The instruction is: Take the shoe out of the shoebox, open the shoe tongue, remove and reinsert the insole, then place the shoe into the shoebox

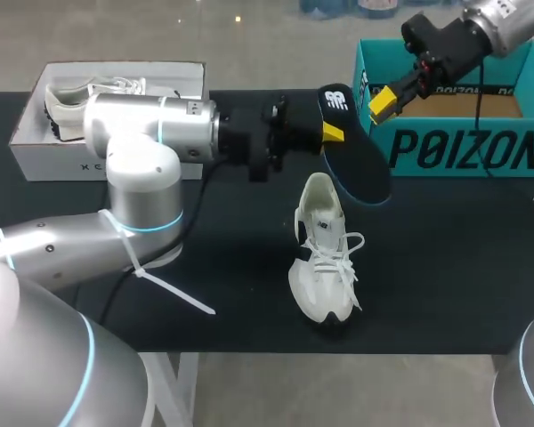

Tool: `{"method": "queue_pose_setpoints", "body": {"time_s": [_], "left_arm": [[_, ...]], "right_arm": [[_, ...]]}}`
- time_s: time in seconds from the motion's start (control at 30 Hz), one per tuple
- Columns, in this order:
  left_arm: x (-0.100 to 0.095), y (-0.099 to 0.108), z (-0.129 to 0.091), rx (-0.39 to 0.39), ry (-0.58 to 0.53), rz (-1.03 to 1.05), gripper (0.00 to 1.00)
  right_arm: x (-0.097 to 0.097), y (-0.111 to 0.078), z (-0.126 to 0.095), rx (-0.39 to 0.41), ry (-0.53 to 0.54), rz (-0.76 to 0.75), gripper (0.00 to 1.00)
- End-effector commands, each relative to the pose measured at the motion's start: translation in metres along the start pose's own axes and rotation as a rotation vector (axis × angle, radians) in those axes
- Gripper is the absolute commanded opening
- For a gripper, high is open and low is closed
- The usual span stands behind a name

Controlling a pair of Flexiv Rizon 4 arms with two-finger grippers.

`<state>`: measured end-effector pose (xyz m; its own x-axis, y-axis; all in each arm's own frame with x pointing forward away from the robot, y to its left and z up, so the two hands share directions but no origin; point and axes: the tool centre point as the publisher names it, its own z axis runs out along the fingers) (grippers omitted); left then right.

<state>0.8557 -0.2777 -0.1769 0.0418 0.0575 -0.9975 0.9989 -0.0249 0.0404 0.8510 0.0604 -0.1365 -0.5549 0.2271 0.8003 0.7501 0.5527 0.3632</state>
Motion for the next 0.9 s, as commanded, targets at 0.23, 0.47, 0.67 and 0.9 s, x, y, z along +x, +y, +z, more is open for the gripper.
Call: {"method": "queue_pose_setpoints", "body": {"time_s": [0.23, 0.47, 0.67, 0.9], "left_arm": [[0.003, 0.008, -0.011, 0.024, 0.034, 0.002, 0.00], [0.004, 0.007, -0.007, 0.040, 0.042, 0.000, 0.00], [0.007, 0.006, -0.005, 0.043, 0.047, -0.009, 0.00], [0.010, 0.005, -0.008, 0.035, 0.056, -0.022, 0.00]], "right_arm": [[0.078, -0.030, -0.055, 0.039, -0.339, -0.063, 1.00], [0.125, -0.038, -0.088, 0.089, -0.568, -0.077, 1.00], [0.147, -0.043, -0.100, 0.057, -0.732, -0.102, 1.00], [0.167, -0.049, -0.095, -0.001, -0.907, -0.157, 1.00]]}}
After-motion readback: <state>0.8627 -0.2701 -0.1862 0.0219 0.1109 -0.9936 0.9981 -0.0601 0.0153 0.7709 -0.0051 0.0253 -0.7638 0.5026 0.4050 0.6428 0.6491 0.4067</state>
